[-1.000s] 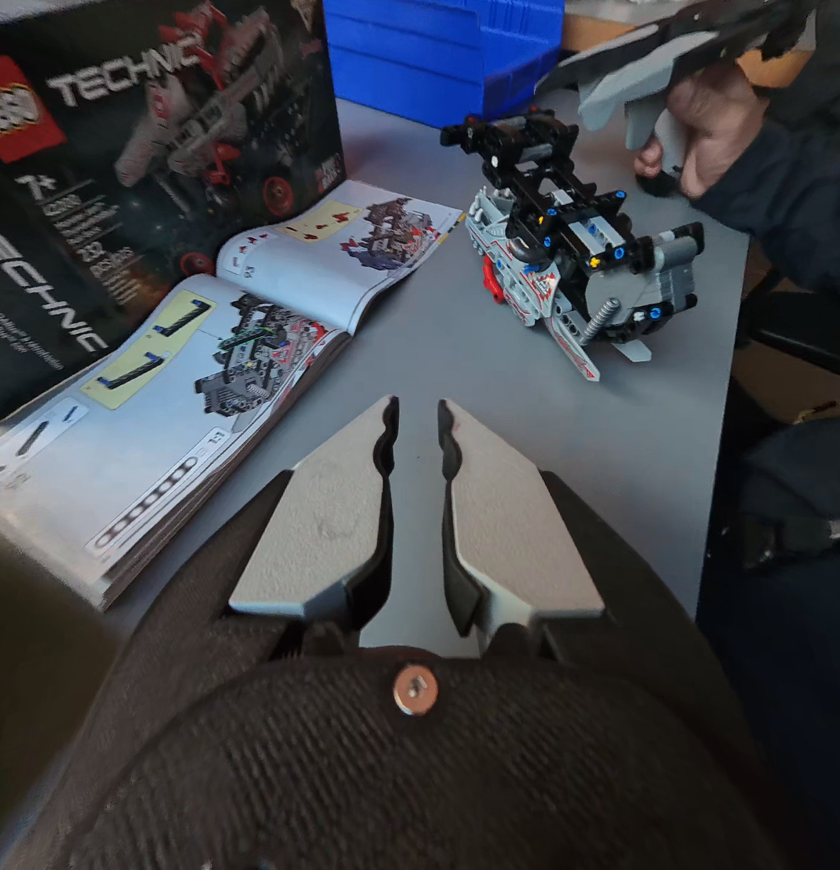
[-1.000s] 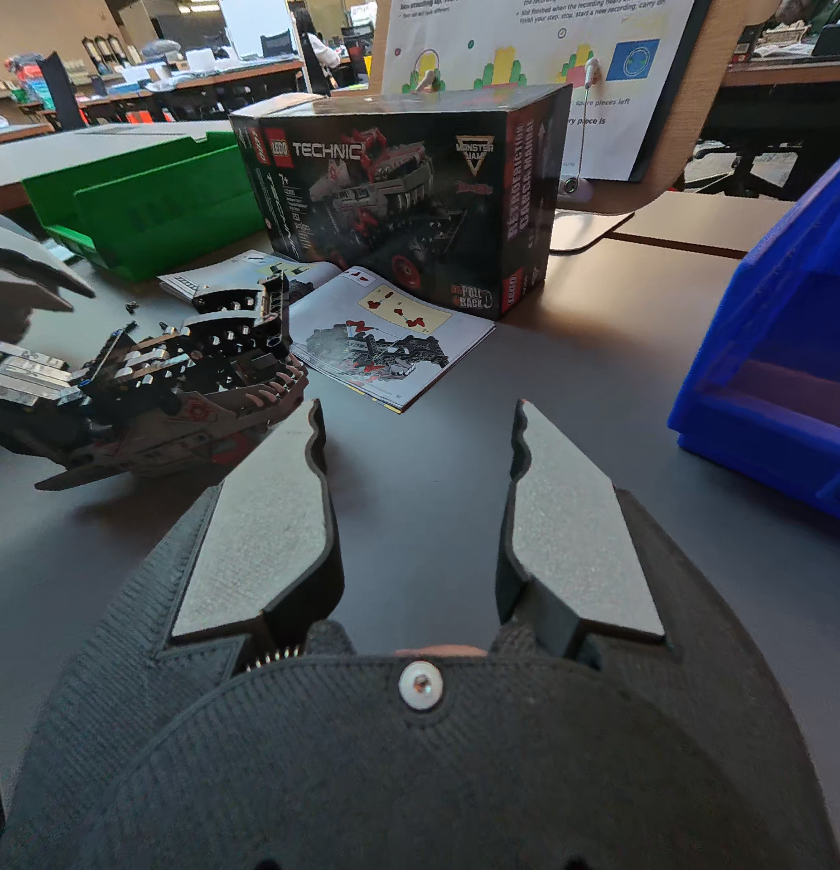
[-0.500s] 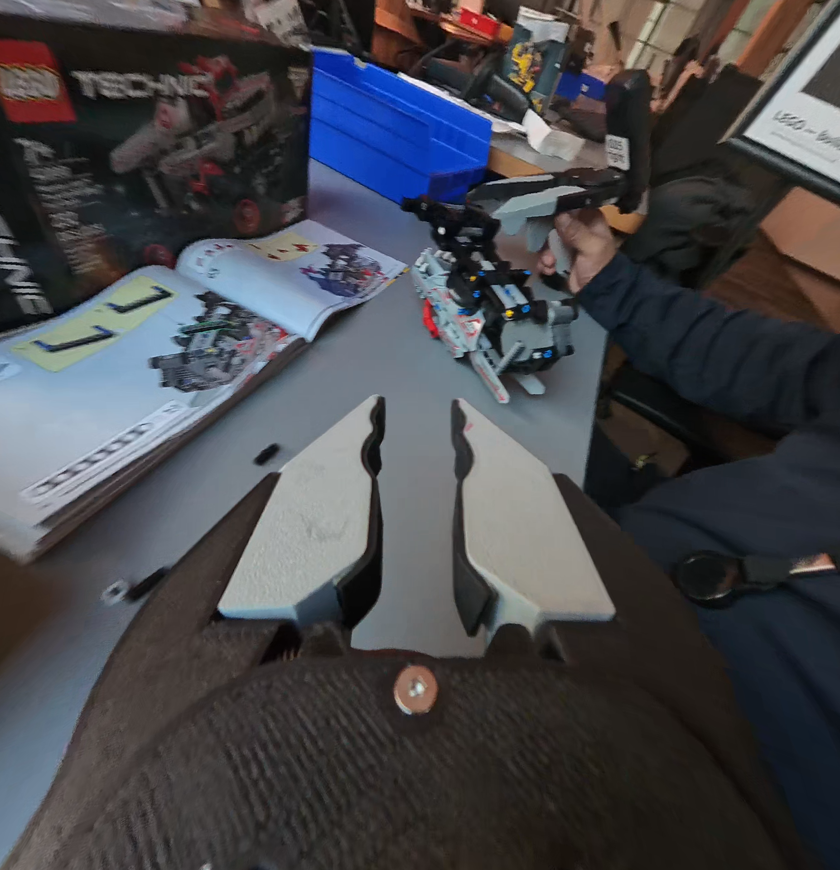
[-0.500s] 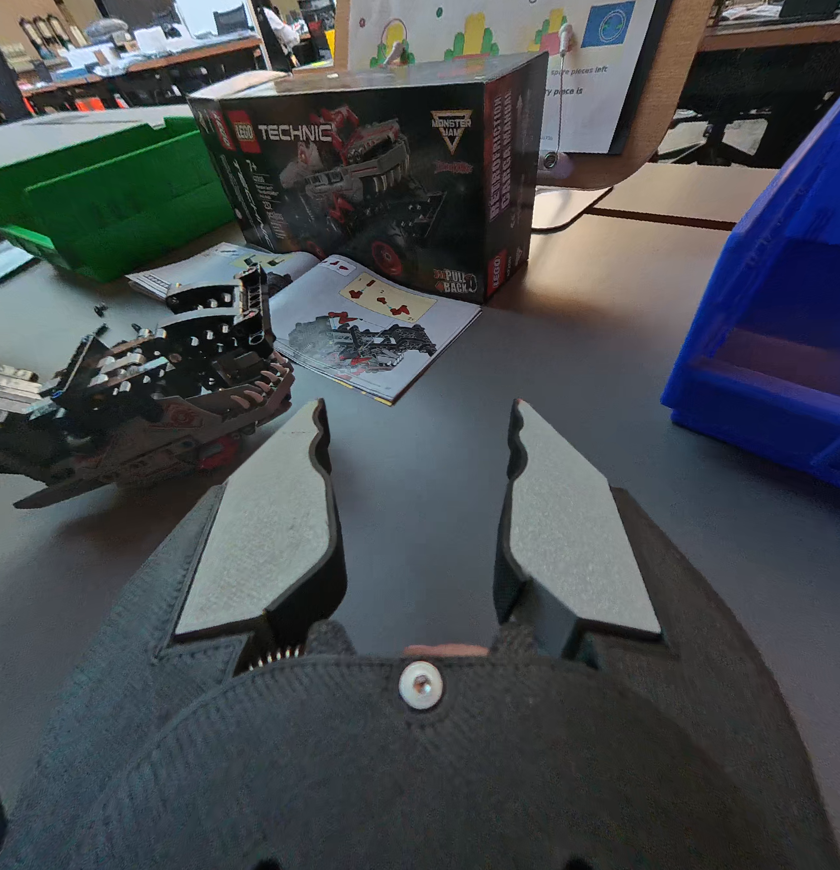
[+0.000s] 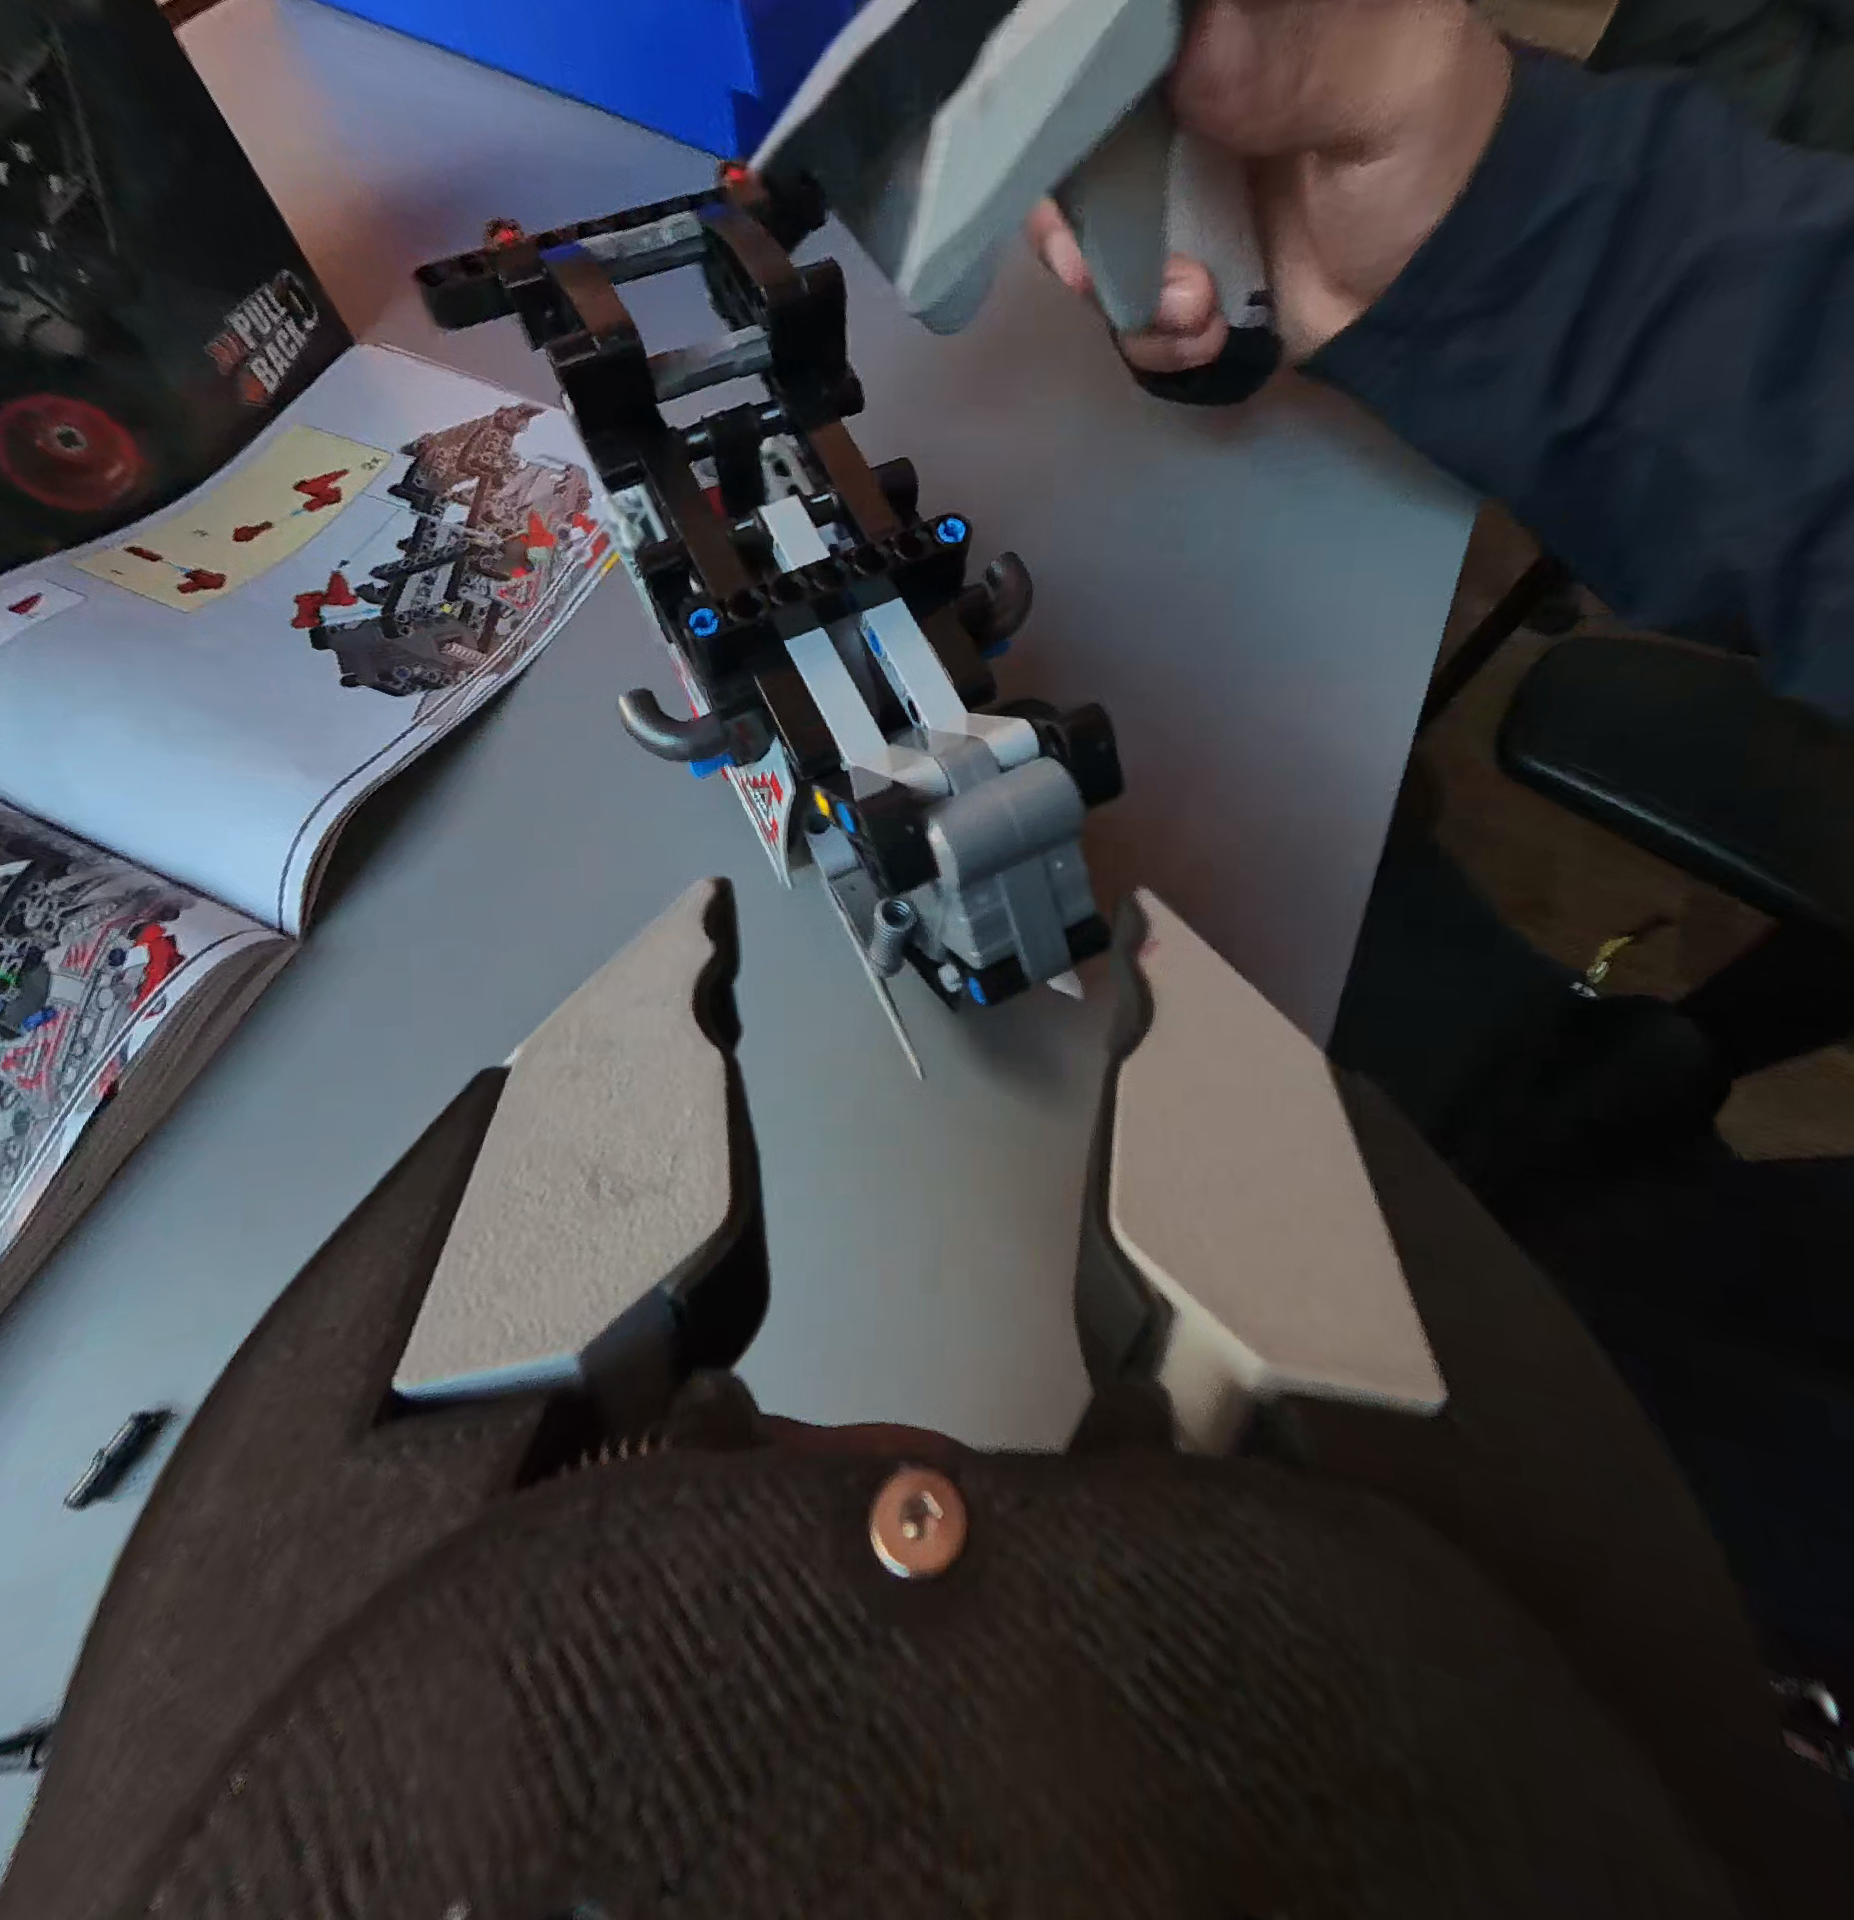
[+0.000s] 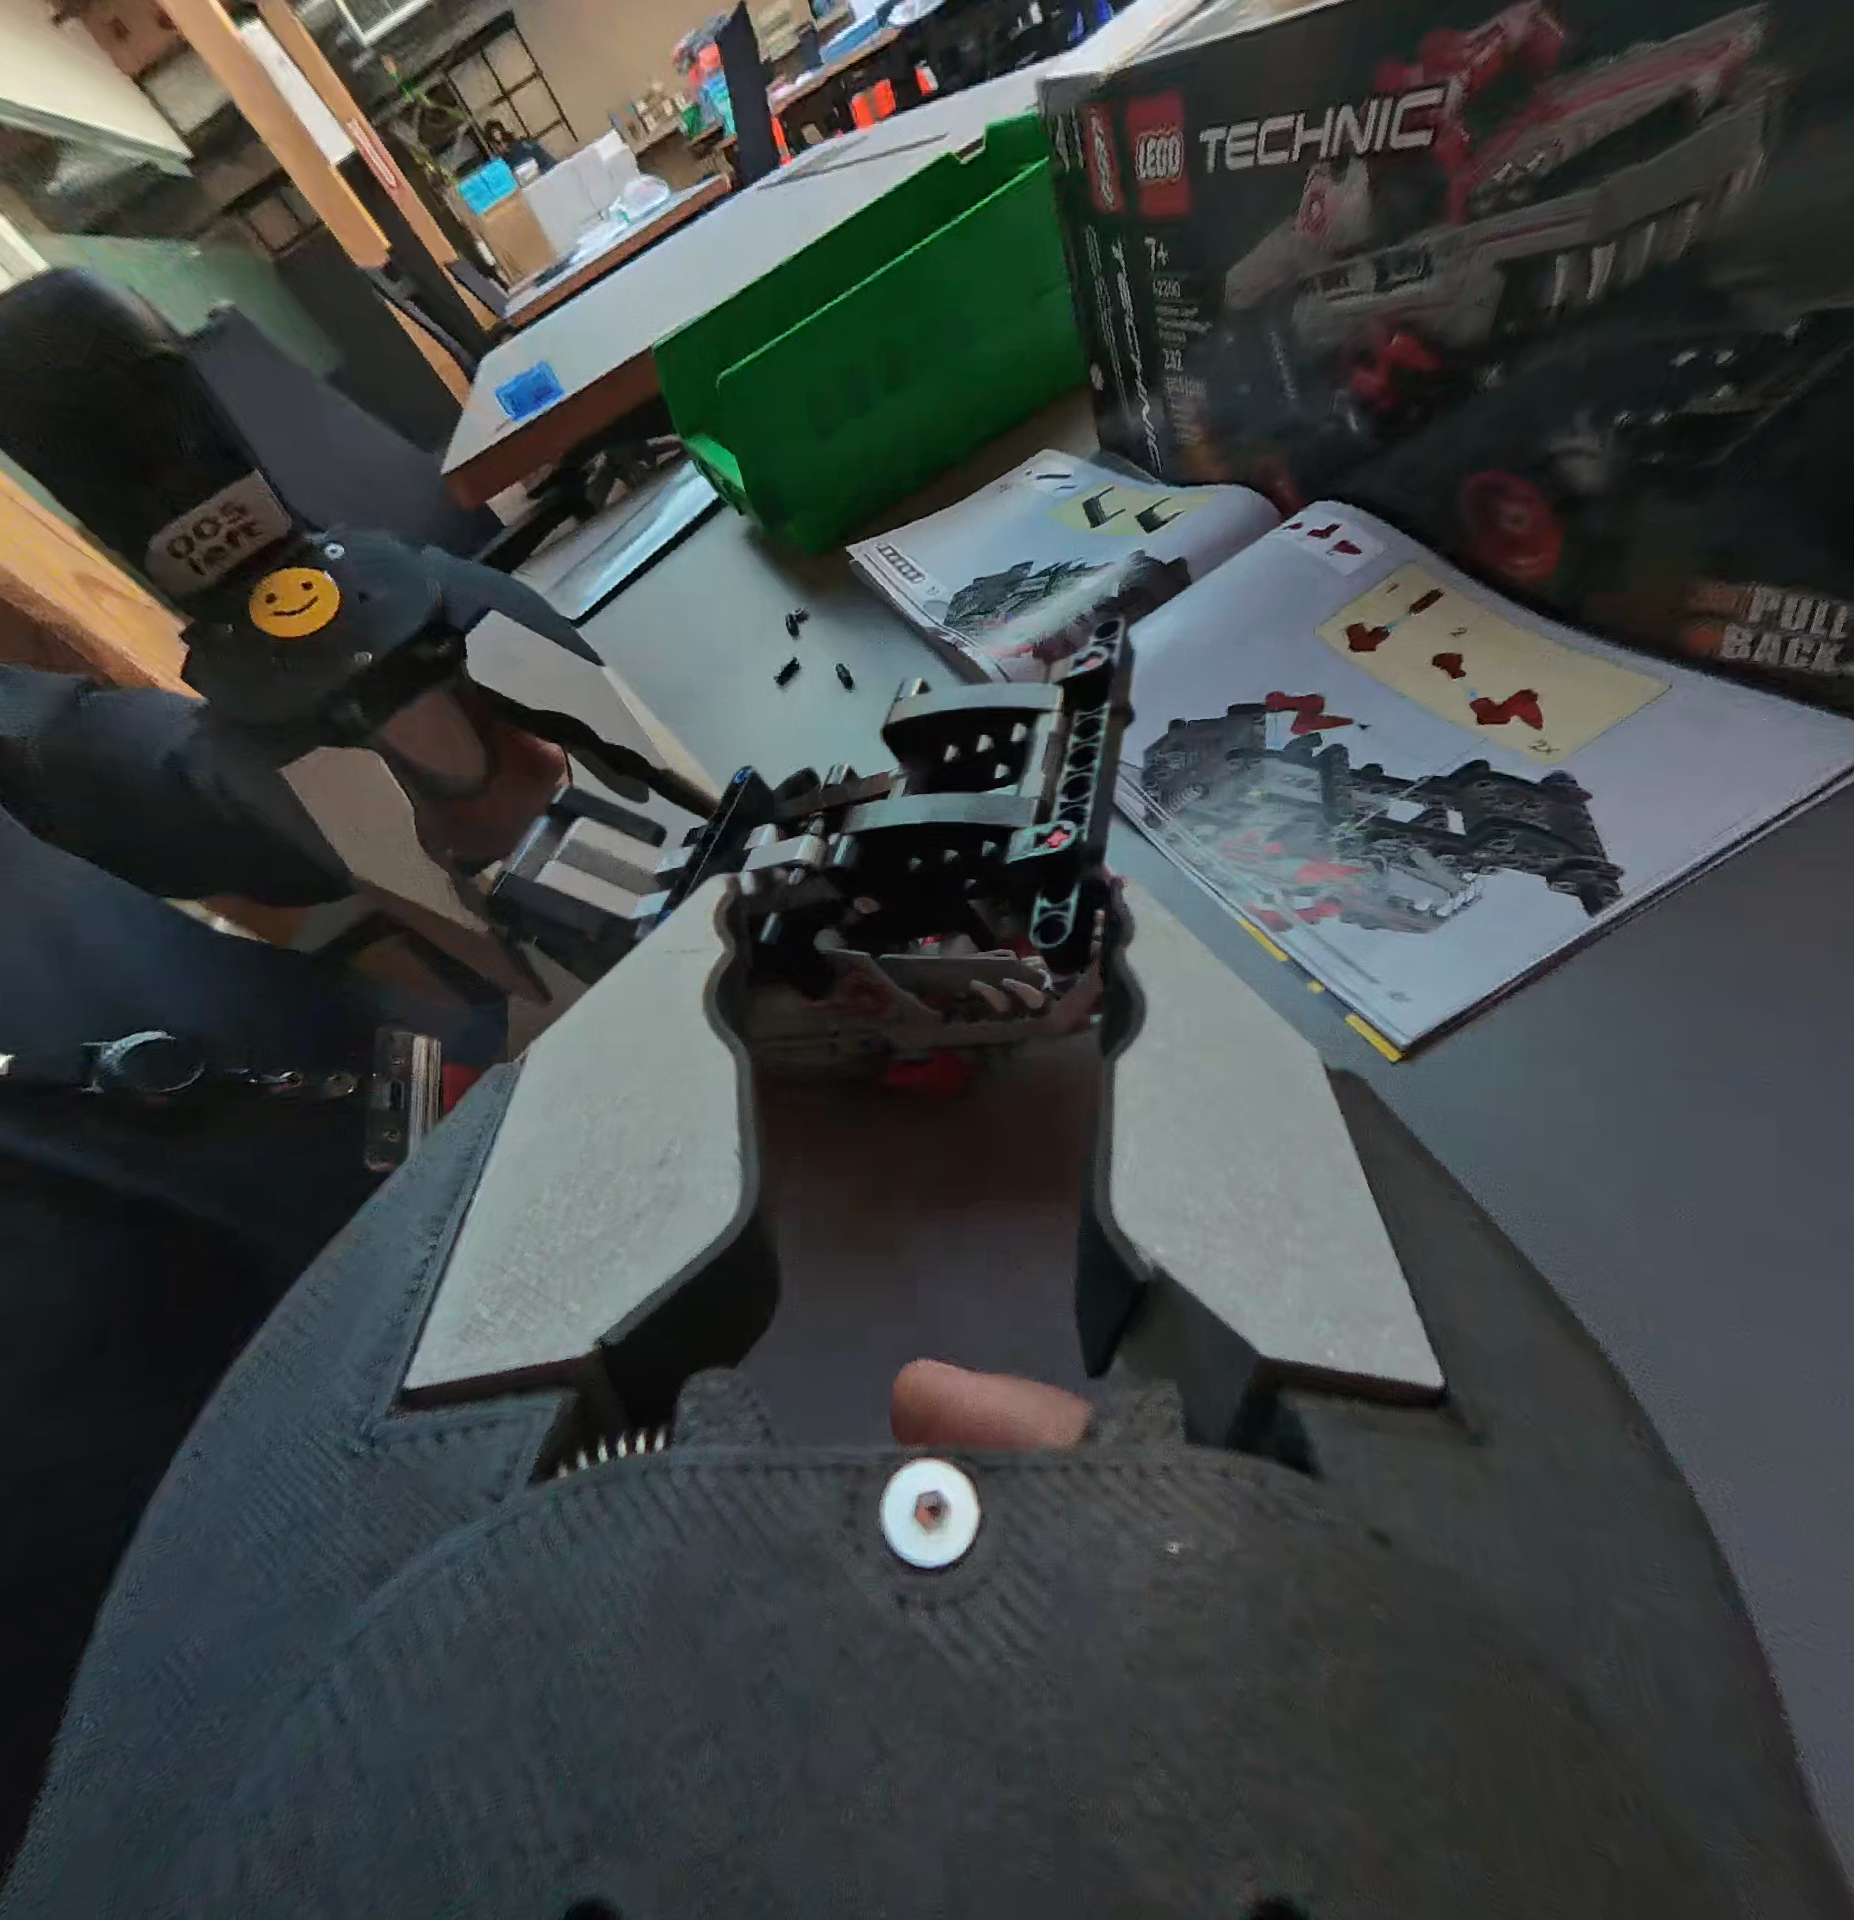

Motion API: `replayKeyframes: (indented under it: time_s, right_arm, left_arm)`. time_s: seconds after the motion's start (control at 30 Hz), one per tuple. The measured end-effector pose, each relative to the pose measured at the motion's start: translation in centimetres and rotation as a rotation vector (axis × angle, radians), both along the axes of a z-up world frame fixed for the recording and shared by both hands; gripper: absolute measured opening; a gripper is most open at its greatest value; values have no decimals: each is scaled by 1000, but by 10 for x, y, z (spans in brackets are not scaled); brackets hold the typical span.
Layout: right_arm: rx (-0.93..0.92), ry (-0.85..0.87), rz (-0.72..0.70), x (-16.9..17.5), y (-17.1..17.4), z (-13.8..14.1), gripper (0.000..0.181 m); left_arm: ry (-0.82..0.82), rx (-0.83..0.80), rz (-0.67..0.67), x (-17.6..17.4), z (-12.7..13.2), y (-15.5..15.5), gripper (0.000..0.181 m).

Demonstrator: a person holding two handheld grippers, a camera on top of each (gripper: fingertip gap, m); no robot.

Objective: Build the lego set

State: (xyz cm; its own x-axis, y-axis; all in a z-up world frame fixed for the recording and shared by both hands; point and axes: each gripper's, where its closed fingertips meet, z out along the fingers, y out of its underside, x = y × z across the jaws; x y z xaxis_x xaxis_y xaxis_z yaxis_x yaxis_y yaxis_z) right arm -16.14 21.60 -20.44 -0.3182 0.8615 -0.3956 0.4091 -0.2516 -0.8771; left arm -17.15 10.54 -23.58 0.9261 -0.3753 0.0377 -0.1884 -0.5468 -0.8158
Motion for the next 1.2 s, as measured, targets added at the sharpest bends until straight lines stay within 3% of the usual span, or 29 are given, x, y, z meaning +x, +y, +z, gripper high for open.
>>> replayKeyframes:
  time_s: [0.03, 0.1, 0.17, 0.27, 0.43, 0.53, 0.73, 0.87, 0.97, 1.2]
  right_arm:
    - [13, -11, -17, 1, -1, -1, 69]
    - [36, -29, -28, 12, -5, -3, 55]
    - [12, -16, -33, 22, -9, 0, 56]
    - [-85, -44, -53, 28, -10, -1, 57]
    - [-197, -114, -16, 26, -27, -3, 42]
    - [-270, -149, 21, 21, -33, 2, 28]
    - [-286, -273, -10, 3, -17, 14, 38]
    - [-279, -437, -21, -11, -7, 8, 58]
    - [-373, -498, 20, -18, -2, 8, 57]
    - [-359, -456, -5, -15, 19, 18, 62]
  left_arm:
    - [-19, -1, 2, -5, 2, -2, 57]
    - [-52, 47, 15, -22, 12, -5, 51]
    - [-123, 56, -56, -26, 18, -9, 46]
    - [-150, -49, -130, -29, 7, -5, 60]
    - [9, -29, -208, -35, -8, 9, 39]
    - [21, -43, -239, -37, -15, 18, 39]
    - [-315, -129, -270, -39, -11, 28, 40]
    - [-541, -196, -230, -48, -9, 35, 39]
    - [-704, -272, -195, -54, -9, 39, 39]
    - [-780, -309, -174, -61, -9, 41, 39]
